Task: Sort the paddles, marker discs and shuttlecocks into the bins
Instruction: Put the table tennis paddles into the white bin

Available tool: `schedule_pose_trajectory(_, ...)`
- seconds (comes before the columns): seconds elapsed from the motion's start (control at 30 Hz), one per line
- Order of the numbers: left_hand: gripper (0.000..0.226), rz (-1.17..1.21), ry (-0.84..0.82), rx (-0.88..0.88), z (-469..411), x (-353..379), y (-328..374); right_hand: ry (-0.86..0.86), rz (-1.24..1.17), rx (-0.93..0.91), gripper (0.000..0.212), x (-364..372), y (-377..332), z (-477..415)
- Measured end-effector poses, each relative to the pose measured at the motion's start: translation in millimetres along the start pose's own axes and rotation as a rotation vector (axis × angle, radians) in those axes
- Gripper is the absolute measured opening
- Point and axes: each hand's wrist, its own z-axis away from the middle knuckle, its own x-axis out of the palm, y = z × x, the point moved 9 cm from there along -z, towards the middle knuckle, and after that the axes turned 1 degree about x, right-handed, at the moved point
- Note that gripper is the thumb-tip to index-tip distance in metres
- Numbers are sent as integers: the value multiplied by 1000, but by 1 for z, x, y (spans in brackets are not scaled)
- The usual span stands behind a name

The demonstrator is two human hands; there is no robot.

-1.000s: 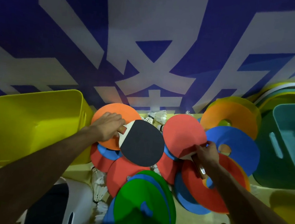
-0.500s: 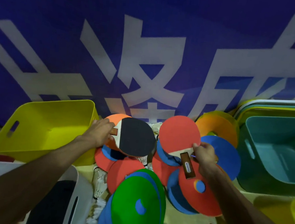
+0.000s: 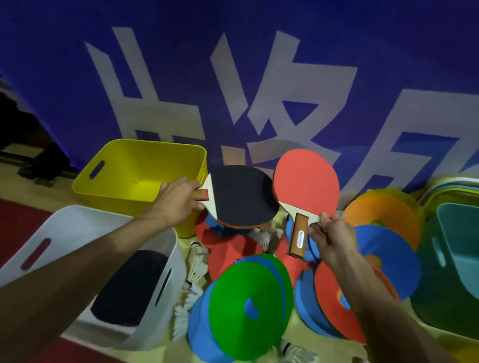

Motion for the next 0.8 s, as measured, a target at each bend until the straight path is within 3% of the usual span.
schedule_pose_trajectory(0.1,36,47,33,-33,20,-12,-26,-49,-32,14,17,33,13,12)
schedule_pose_trajectory(0.23,38,85,33,-79,49,-24,-71,-123,-1,15,32,75,27,34)
schedule_pose_trajectory(0.4,38,210,31,-106,91,-23,-127,-95,22,-13,35,119,45,61)
schedule_pose_trajectory(0.6,32,254,-42,-48,121,-11,-195,-77,114,-53,29,172,81,98)
schedule_pose_trajectory(0.8,34,203,-220,26,126,23,-241,-21,193,-110,28,194,102,126)
